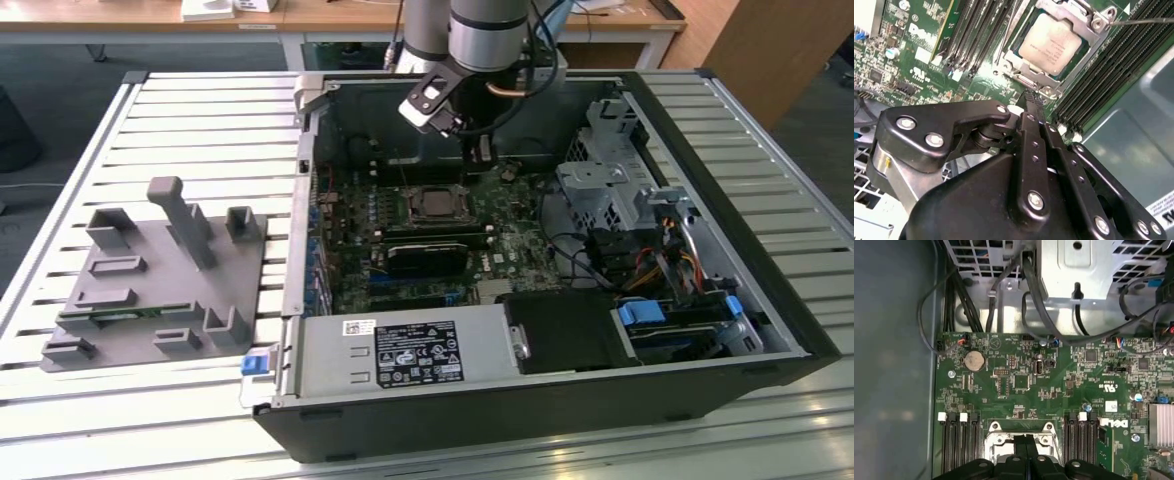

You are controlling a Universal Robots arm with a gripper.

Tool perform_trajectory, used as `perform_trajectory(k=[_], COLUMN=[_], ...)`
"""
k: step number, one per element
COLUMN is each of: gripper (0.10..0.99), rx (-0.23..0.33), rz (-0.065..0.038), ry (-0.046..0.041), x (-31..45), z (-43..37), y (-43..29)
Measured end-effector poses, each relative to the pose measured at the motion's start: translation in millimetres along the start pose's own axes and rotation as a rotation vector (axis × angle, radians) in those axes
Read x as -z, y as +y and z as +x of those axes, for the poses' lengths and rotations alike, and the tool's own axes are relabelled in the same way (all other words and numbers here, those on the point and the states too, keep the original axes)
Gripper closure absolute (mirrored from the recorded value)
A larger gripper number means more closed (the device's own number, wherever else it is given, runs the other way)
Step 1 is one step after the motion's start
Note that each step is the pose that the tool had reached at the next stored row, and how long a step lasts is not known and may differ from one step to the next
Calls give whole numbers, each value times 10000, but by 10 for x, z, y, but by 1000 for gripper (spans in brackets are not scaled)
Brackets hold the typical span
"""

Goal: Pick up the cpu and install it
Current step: 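Close the cpu cover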

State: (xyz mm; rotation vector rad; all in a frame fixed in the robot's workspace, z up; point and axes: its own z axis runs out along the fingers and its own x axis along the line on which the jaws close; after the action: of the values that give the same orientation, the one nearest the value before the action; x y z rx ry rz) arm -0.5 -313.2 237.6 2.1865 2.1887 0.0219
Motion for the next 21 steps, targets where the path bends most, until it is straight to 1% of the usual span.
perform_trajectory(k=[3,8,11,13,15,18,21], gripper=[980,980,980,980,980,980,980], rx=[0,0,-1,-1,-1,-1,0], rz=[0,0,-1,-1,0,-1,0], ry=[1,1,7,9,9,10,9], x=[-34,-72,-85,-99,-123,-167,-206], z=[1,2,2,3,4,-2,-2], y=[-42,-160,-202,-242,-276,-305,-362])
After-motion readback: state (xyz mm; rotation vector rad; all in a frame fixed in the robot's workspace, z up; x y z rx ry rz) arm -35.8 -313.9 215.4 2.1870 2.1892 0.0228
